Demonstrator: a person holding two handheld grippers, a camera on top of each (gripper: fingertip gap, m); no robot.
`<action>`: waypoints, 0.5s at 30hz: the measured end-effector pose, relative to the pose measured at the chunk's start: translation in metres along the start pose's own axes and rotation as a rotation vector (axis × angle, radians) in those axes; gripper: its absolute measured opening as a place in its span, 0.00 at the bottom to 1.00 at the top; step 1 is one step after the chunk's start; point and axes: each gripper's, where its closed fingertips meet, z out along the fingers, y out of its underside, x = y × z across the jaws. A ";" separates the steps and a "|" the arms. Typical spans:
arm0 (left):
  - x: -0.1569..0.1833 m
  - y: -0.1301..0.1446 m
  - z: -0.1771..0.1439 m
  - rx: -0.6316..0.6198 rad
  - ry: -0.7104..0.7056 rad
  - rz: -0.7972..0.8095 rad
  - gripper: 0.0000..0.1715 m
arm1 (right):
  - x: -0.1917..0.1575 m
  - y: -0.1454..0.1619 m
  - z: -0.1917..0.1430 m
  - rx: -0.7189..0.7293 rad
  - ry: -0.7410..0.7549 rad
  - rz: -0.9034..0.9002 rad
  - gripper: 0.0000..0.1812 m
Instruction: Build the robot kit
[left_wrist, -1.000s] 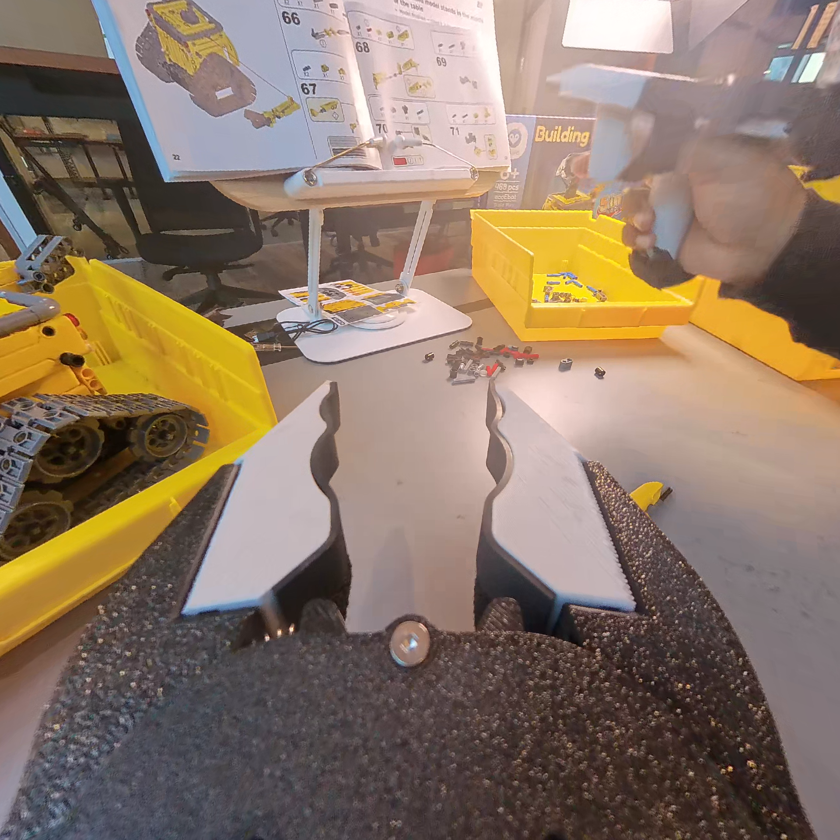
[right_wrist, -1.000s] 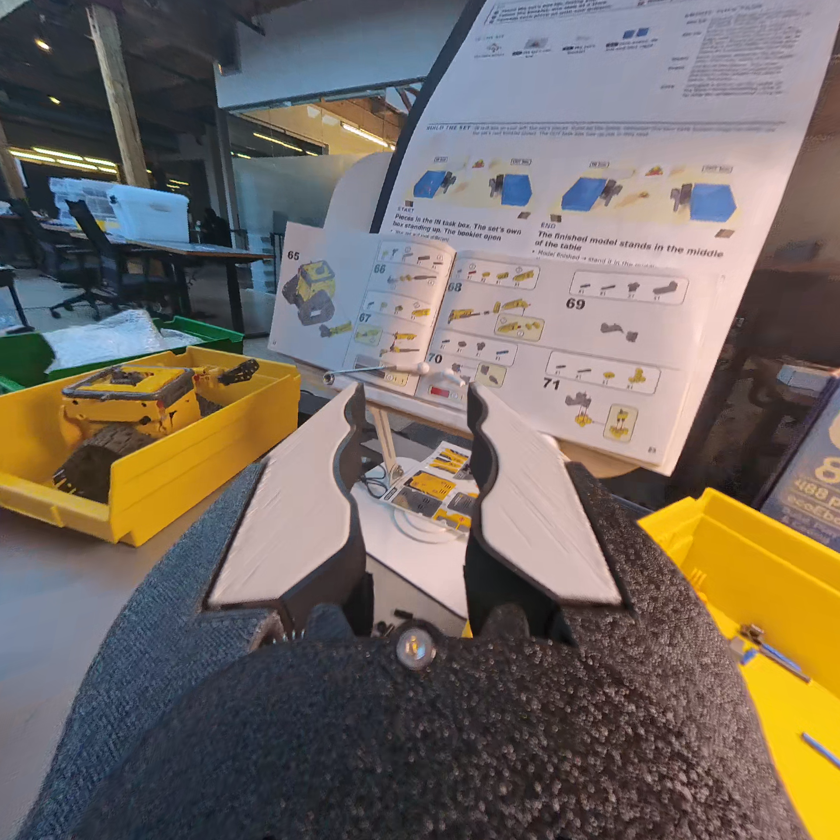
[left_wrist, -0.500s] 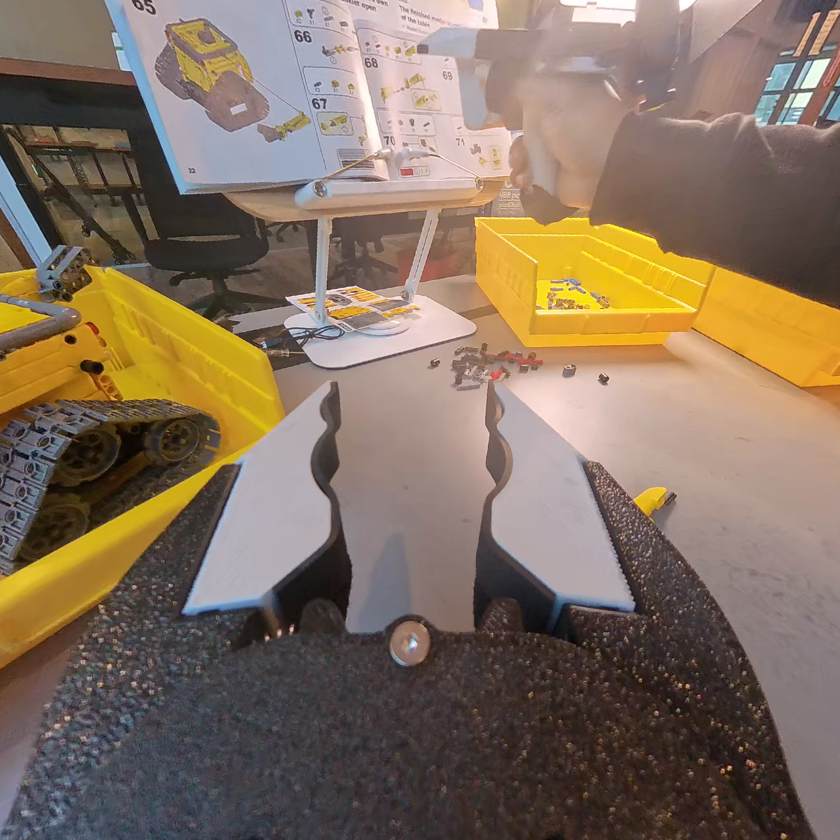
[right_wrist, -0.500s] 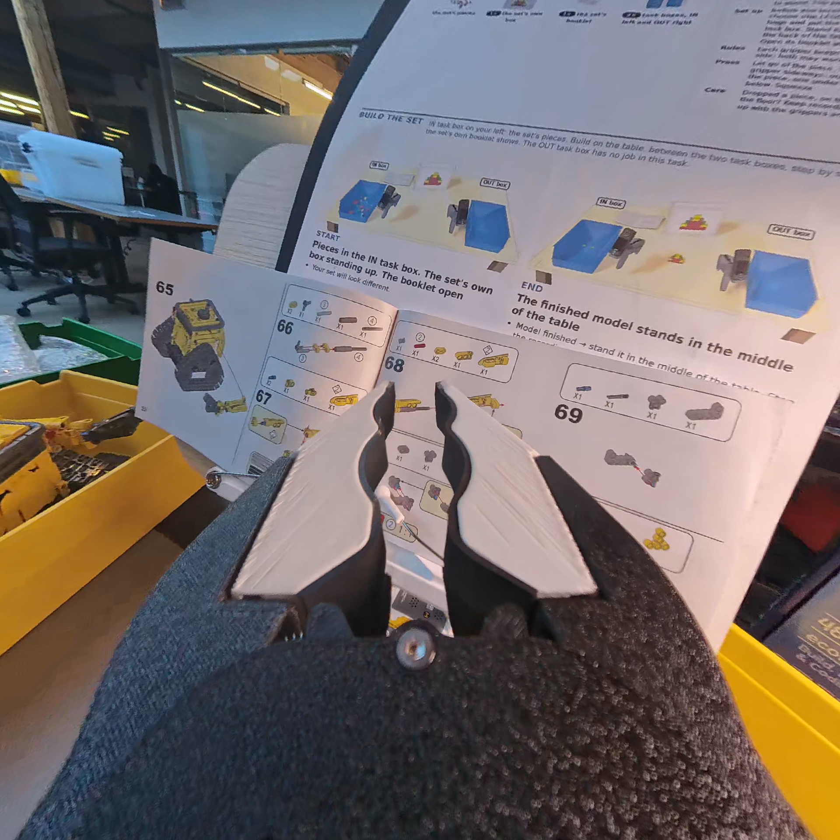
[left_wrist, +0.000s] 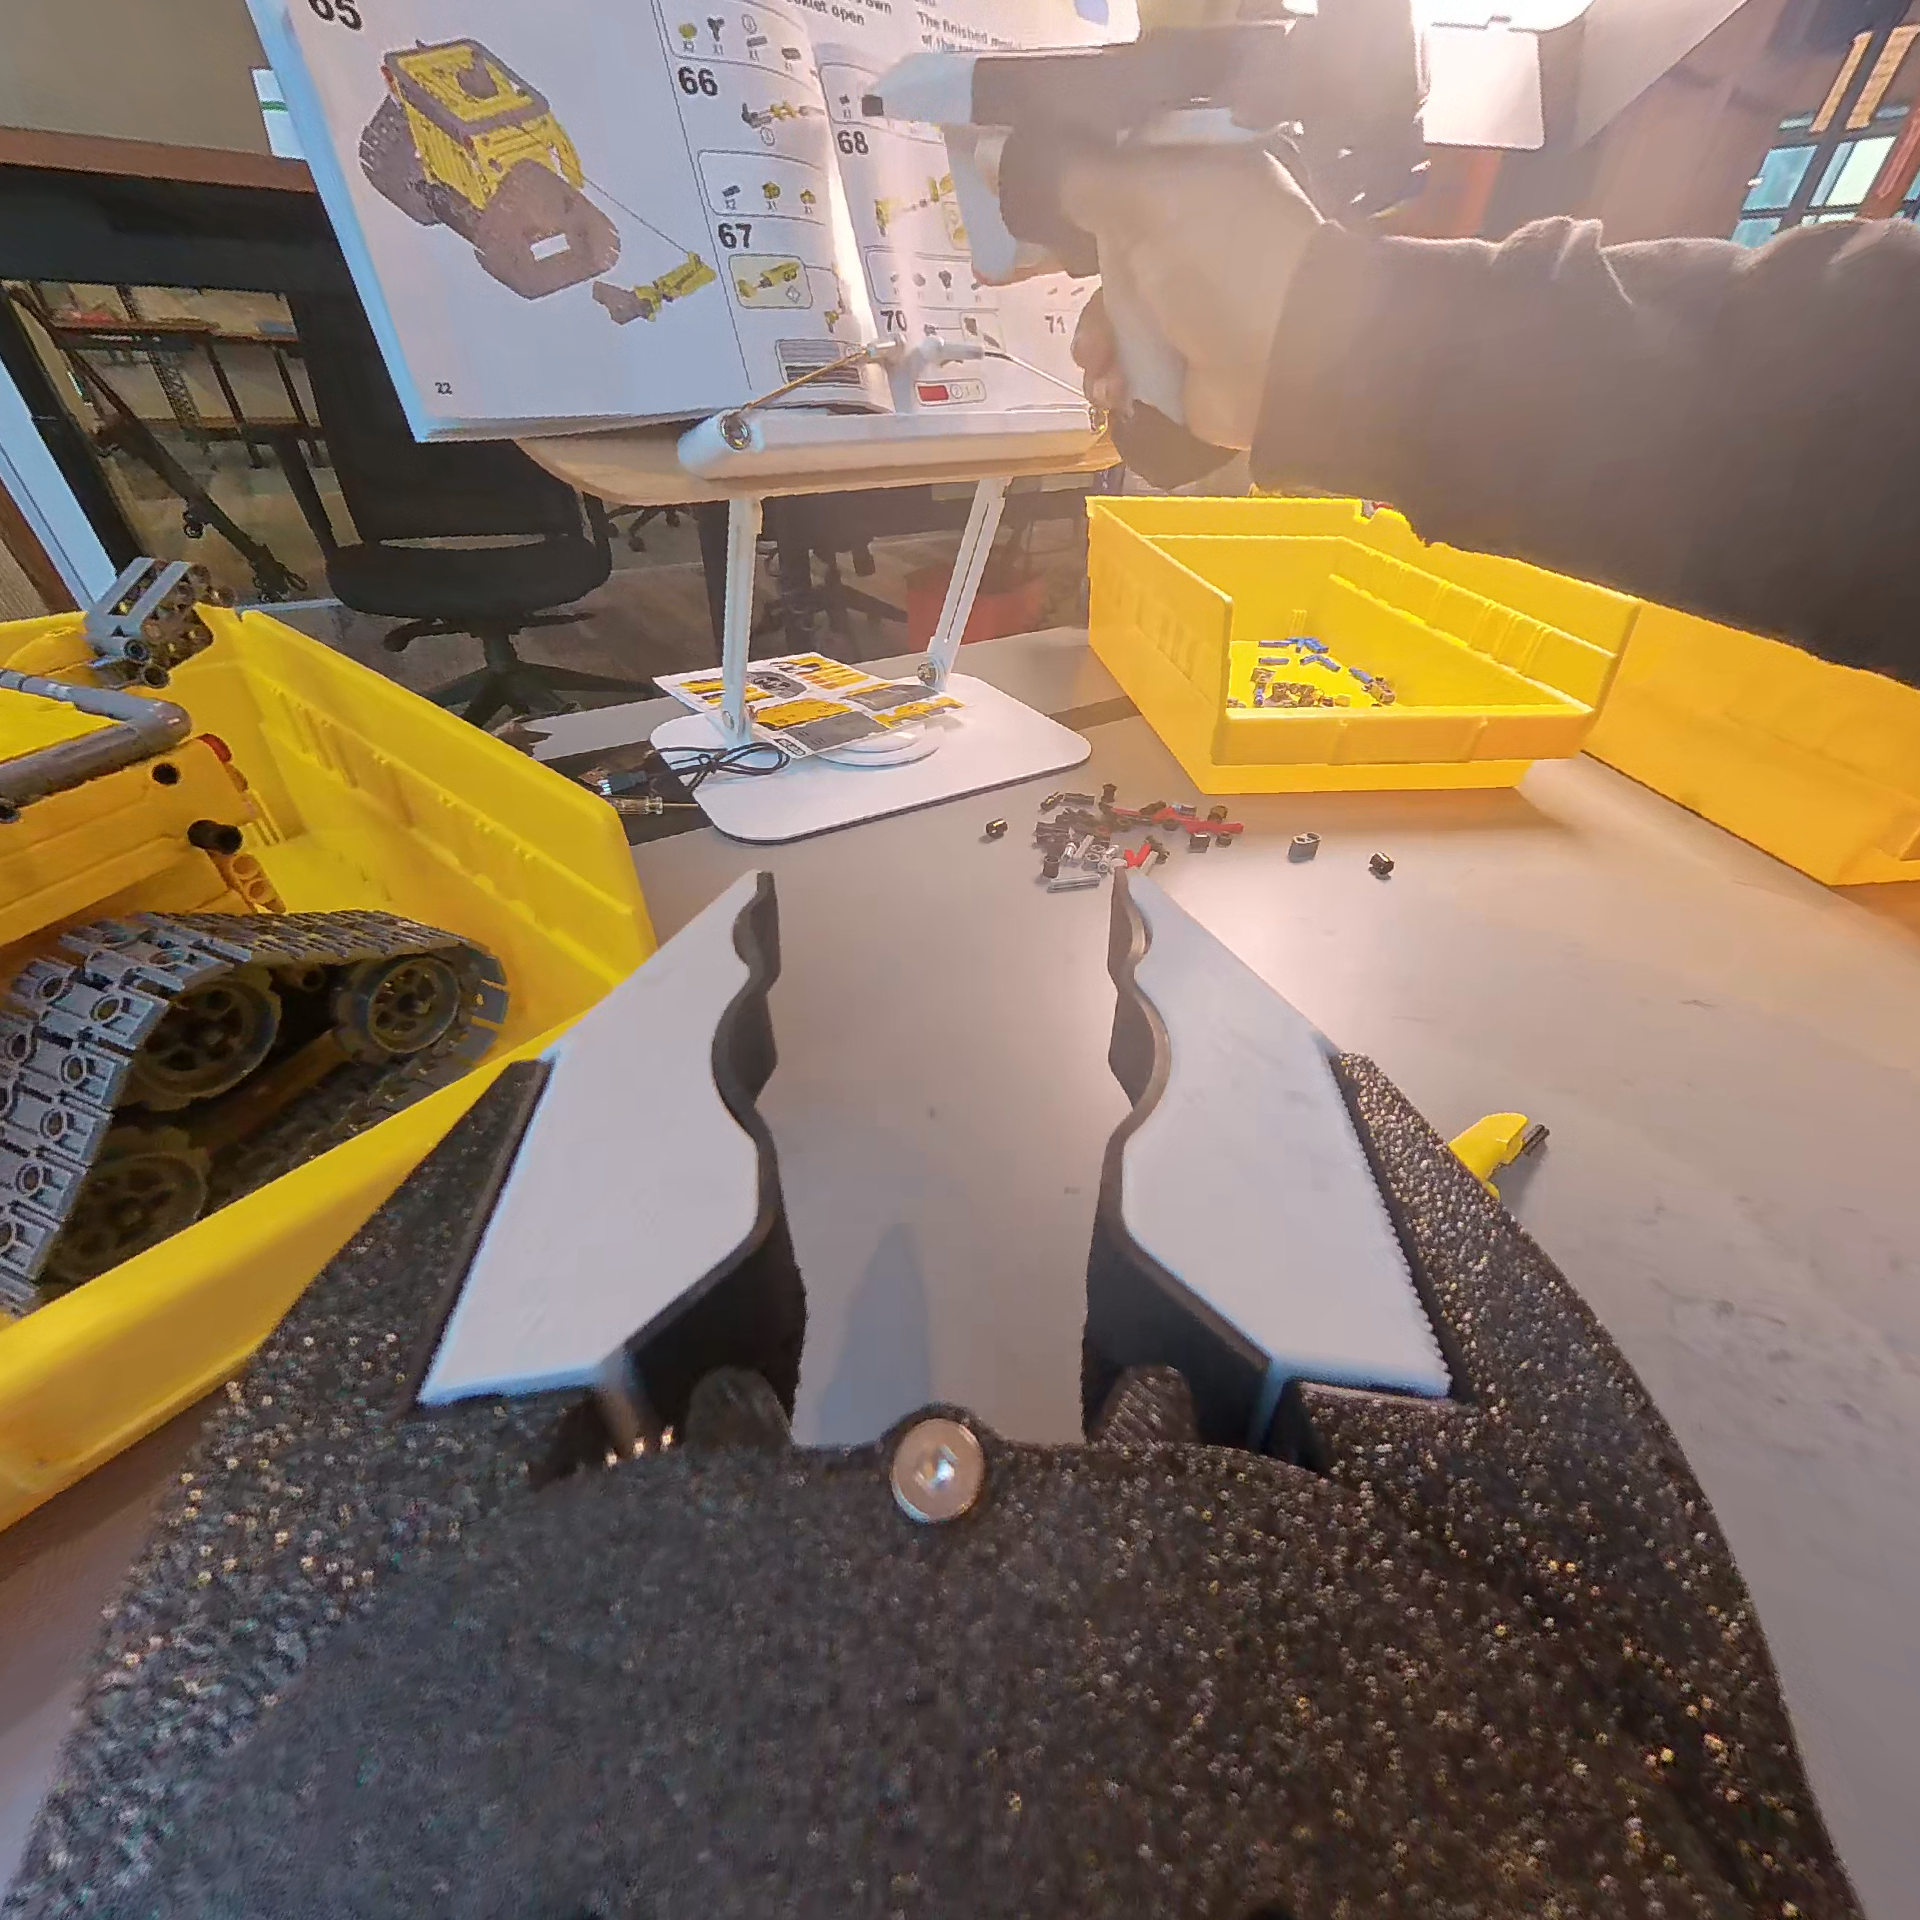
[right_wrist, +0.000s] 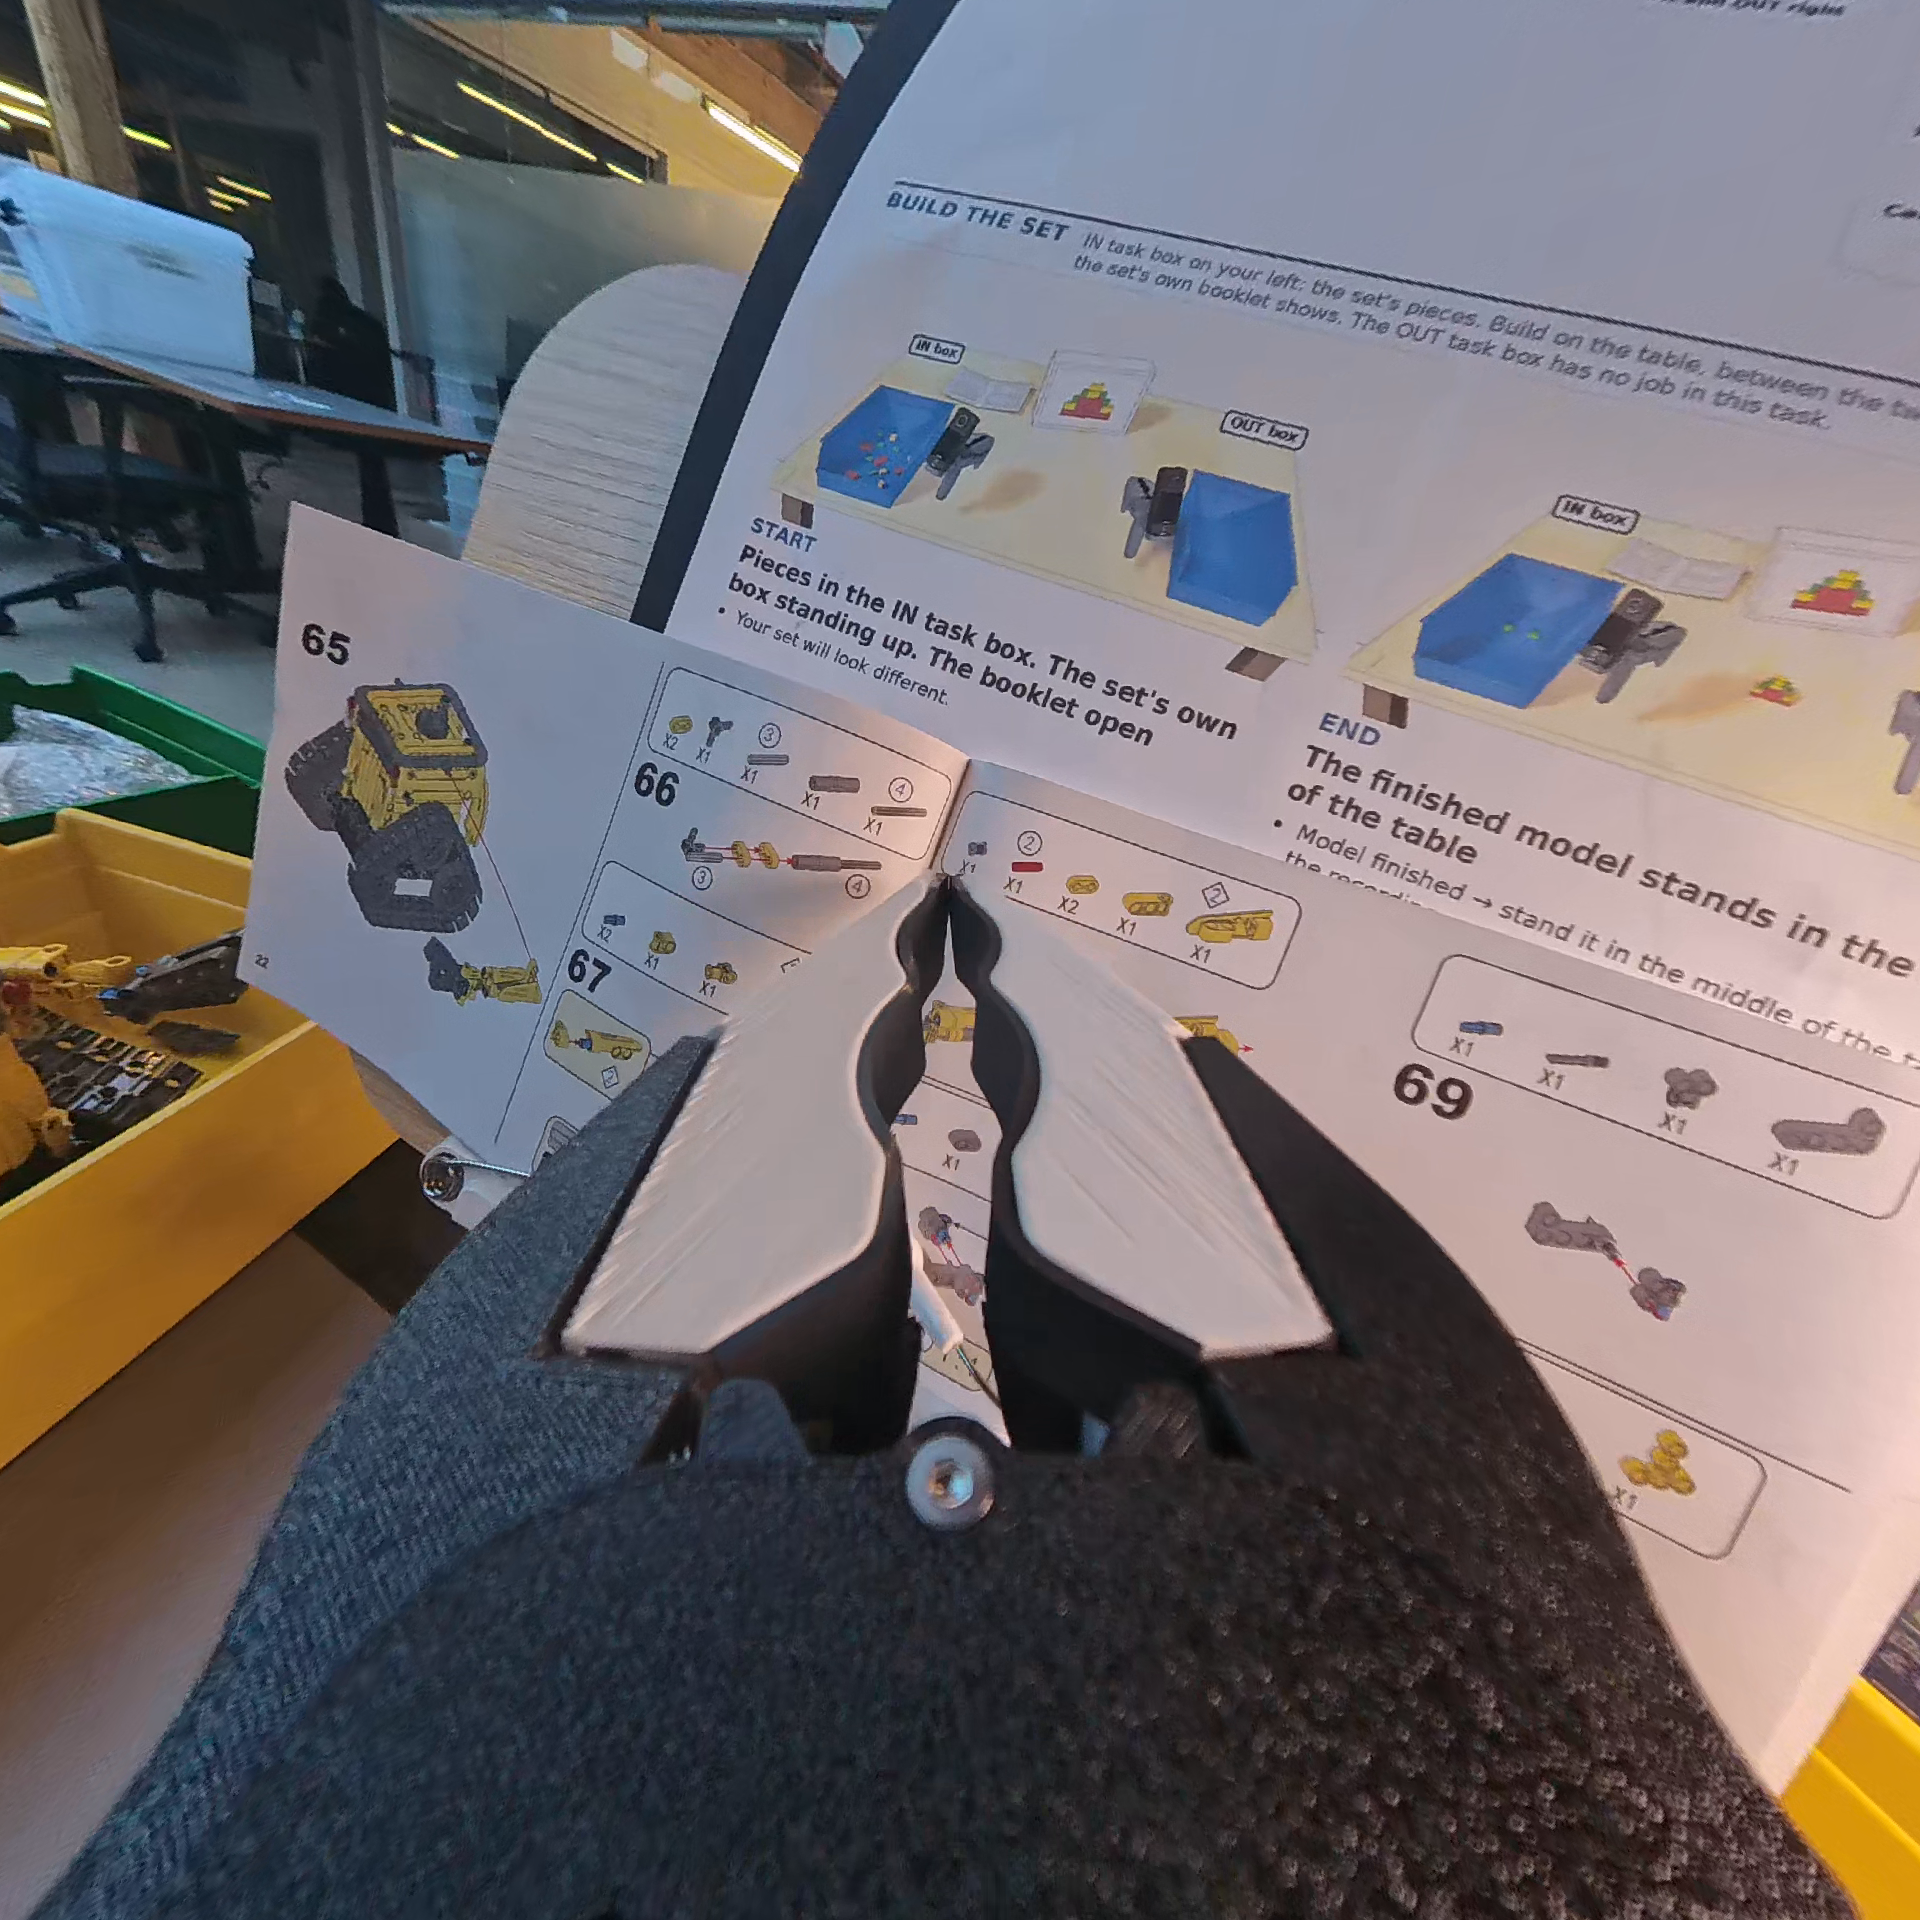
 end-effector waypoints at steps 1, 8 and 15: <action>0.000 0.000 0.000 -0.001 0.001 0.002 0.37 | 0.000 0.001 0.001 -0.005 -0.001 -0.002 0.00; 0.001 -0.001 0.000 0.002 0.002 0.005 0.37 | 0.000 0.006 0.006 -0.017 -0.004 -0.016 0.00; 0.000 -0.001 0.000 0.004 0.003 0.002 0.37 | 0.000 0.008 0.007 -0.016 -0.007 -0.019 0.00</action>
